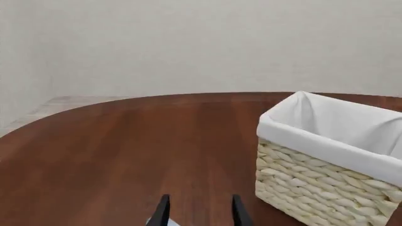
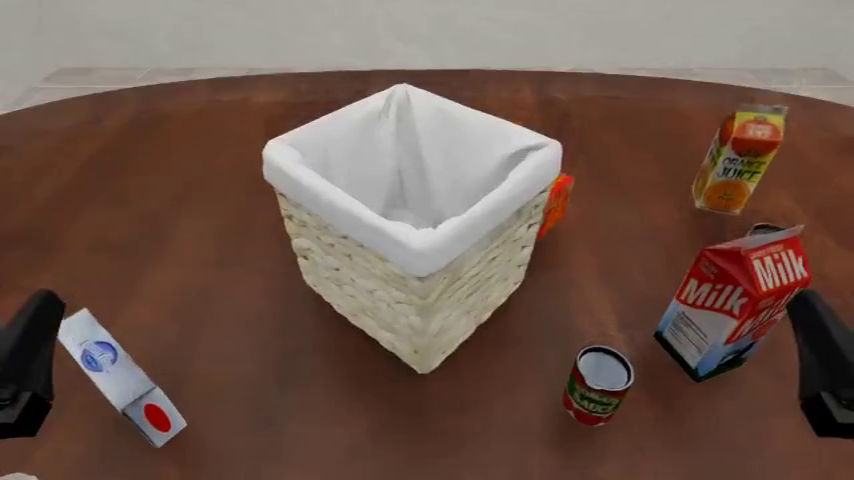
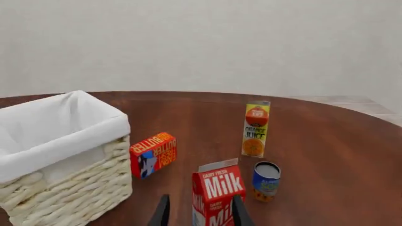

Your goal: Pick up the tomato sauce, and put it in the basket.

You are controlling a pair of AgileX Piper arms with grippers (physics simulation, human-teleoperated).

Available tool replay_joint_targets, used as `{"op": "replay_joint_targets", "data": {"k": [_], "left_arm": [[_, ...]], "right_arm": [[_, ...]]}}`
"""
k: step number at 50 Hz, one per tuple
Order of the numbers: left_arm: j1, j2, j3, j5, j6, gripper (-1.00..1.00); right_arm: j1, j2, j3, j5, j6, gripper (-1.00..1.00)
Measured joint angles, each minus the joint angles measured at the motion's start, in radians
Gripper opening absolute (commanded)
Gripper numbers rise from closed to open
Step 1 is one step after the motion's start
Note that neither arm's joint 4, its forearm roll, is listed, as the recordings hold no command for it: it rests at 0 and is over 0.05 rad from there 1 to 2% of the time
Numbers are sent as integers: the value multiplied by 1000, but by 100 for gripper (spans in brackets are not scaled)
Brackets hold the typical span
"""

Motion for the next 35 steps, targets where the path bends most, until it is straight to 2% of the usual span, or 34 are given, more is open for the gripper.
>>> {"op": "replay_joint_targets", "data": {"k": [30, 35], "left_arm": [[3, 0, -1, 1, 0, 100], [5, 0, -1, 2, 1, 100]], "right_arm": [[-8, 12, -3, -8, 4, 100], [1, 20, -36, 20, 13, 100]]}}
